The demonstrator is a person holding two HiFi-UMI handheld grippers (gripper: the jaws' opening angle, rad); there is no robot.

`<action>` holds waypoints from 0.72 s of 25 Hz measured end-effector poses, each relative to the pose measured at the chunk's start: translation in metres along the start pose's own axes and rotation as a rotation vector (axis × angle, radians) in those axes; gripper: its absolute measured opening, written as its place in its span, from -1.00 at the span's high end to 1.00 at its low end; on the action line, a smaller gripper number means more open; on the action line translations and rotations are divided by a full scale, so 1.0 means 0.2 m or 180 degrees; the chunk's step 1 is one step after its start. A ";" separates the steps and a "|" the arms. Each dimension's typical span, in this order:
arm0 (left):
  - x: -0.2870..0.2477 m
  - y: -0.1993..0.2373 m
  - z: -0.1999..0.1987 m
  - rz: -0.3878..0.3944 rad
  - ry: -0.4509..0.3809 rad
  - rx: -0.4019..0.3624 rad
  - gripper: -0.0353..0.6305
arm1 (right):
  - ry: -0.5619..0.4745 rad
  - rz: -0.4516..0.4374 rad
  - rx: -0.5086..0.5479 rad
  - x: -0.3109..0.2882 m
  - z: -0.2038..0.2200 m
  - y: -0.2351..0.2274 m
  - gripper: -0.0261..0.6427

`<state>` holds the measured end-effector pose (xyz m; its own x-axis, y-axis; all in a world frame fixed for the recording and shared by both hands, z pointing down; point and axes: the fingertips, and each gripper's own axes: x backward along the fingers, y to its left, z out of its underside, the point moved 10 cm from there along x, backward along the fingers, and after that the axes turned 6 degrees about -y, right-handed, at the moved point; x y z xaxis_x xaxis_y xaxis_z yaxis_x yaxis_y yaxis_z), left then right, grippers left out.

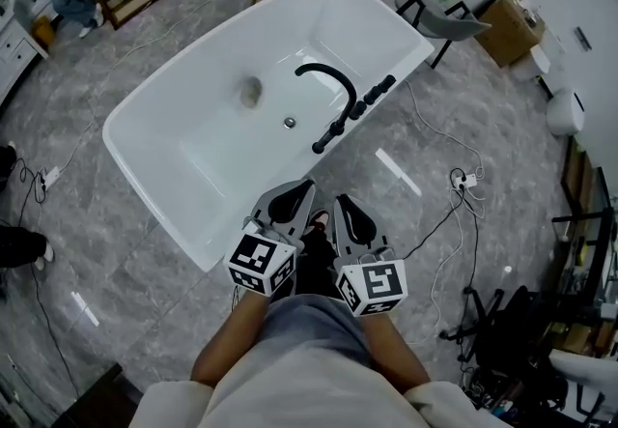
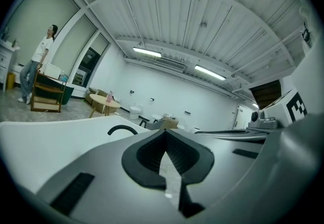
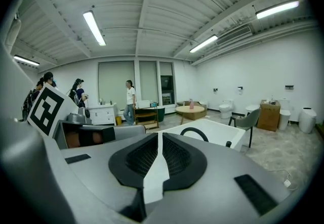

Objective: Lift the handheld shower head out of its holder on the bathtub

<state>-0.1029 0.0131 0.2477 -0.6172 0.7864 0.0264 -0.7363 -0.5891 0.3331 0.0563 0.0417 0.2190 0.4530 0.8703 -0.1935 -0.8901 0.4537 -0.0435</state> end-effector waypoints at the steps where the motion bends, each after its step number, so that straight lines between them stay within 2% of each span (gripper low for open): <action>1: -0.04 0.01 0.01 0.0003 0.0020 -0.0015 0.88 | 0.0000 0.0022 -0.0016 -0.03 0.01 -0.03 0.85; 4: -0.17 0.03 0.04 0.0024 0.0062 -0.0096 0.88 | 0.0013 0.0101 -0.0092 -0.11 0.05 -0.12 0.84; 9: -0.34 0.07 0.12 -0.0027 0.0150 -0.0296 0.88 | 0.0100 0.0195 -0.0229 -0.23 0.15 -0.26 0.69; 18: -0.44 0.24 0.36 -0.0269 0.0133 -0.0068 0.88 | 0.0303 0.0156 -0.0267 -0.47 0.41 -0.41 0.63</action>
<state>-0.0645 -0.0711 0.3294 -0.5633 0.8253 -0.0404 -0.7917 -0.5251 0.3123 0.0906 -0.0615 0.3219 0.4057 0.8670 -0.2894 -0.9139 0.3900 -0.1126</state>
